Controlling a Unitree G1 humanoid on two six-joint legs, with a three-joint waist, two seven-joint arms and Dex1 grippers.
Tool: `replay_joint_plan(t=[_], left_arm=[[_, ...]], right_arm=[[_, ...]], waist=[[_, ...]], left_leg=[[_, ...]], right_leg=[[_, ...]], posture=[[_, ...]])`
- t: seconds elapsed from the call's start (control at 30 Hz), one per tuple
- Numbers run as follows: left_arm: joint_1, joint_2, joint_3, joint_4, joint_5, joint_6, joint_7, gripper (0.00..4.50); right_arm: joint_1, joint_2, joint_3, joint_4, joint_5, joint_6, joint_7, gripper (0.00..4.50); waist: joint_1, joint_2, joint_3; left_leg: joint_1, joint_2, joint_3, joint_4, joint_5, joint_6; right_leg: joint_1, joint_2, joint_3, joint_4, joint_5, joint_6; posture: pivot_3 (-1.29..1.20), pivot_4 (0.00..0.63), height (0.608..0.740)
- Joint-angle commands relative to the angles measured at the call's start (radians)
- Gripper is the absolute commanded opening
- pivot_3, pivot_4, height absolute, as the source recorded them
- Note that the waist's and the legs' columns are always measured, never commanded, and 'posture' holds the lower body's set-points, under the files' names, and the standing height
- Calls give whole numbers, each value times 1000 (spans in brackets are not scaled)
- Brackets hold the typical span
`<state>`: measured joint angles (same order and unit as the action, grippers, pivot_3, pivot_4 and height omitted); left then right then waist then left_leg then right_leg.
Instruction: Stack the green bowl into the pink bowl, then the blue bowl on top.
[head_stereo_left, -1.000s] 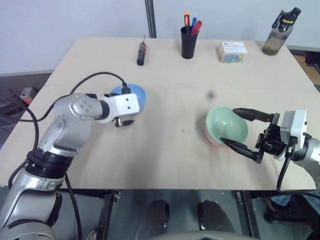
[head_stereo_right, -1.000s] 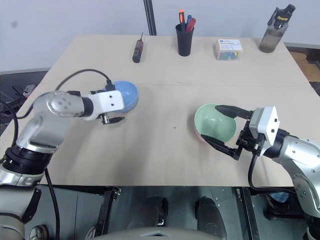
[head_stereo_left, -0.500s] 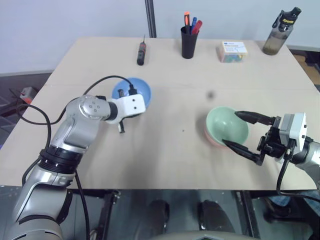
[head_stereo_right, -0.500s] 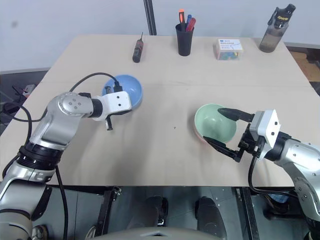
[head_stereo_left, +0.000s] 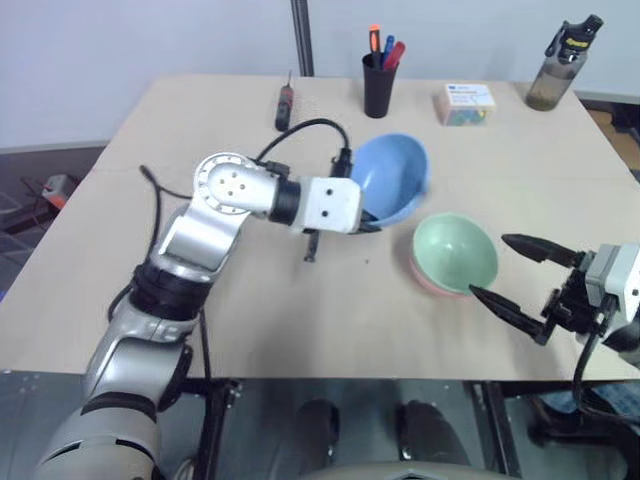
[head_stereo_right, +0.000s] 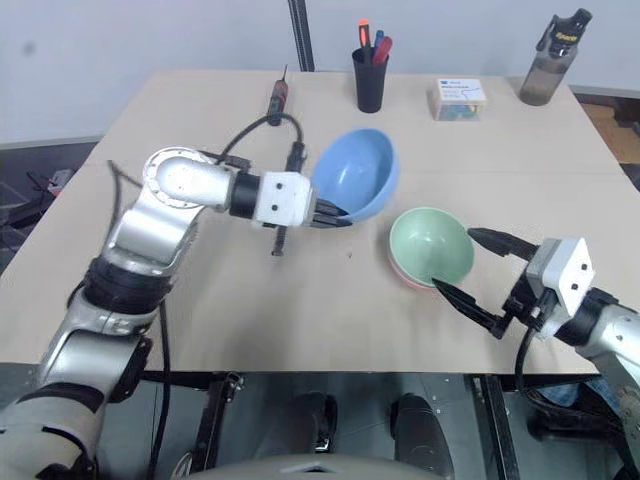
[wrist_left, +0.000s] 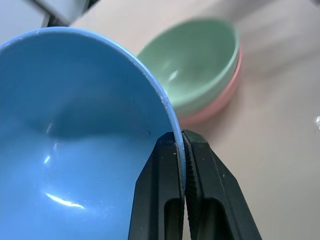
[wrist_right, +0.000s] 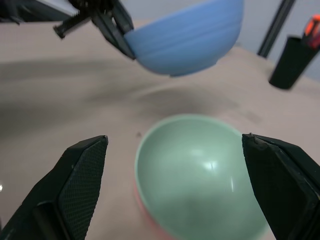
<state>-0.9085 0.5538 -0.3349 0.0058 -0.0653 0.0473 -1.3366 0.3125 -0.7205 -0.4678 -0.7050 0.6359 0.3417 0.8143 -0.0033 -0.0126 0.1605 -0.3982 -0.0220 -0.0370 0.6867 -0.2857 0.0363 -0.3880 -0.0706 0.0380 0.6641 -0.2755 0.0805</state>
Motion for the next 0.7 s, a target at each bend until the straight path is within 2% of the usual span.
replay_joint_plan(t=[0.03,0.27,0.3,0.37,0.43,0.63,0.7], left_arm=[[-85,-67,-23,68,-36,-96,-47,62],[-175,-175,-52,242,-77,-232,-165,62],[-180,-178,-54,254,-87,-249,-192,542],[-185,-190,-44,270,-96,-269,-193,768],[-189,-209,-16,278,-106,-248,-151,1421],[-166,-180,96,294,-135,-82,-14,1421],[-113,-161,185,287,-178,10,82,1421]], right_arm=[[63,15,-102,-57,5,-23,-5,4500],[151,53,-149,-115,2,-28,-34,4500],[158,56,-150,-122,1,-29,-37,4500],[164,59,-148,-131,0,-27,-42,4500],[164,59,-143,-129,0,-23,-48,4500],[134,39,-94,-94,-20,19,-73,4500],[108,21,-66,-61,-55,23,-76,4500]], waist=[[2,0,0],[-11,1,0],[-12,1,0],[-10,1,0],[-9,1,0],[-9,1,0],[-13,1,-1]], left_leg=[[0,0,0,0,0,0],[1,0,0,0,0,0],[1,0,1,0,0,0],[2,0,1,0,0,0],[1,0,1,0,0,0],[1,0,0,0,0,0],[2,1,0,0,0,0]], right_leg=[[0,0,0,0,0,0],[1,0,1,0,0,0],[1,1,1,0,0,0],[1,1,1,0,0,0],[1,1,1,0,0,0],[1,0,1,0,0,0],[1,1,1,0,0,0]], posture=[[0,150,740],[0,150,740],[0,150,740],[0,150,740],[0,150,740],[0,150,740],[0,150,740]])
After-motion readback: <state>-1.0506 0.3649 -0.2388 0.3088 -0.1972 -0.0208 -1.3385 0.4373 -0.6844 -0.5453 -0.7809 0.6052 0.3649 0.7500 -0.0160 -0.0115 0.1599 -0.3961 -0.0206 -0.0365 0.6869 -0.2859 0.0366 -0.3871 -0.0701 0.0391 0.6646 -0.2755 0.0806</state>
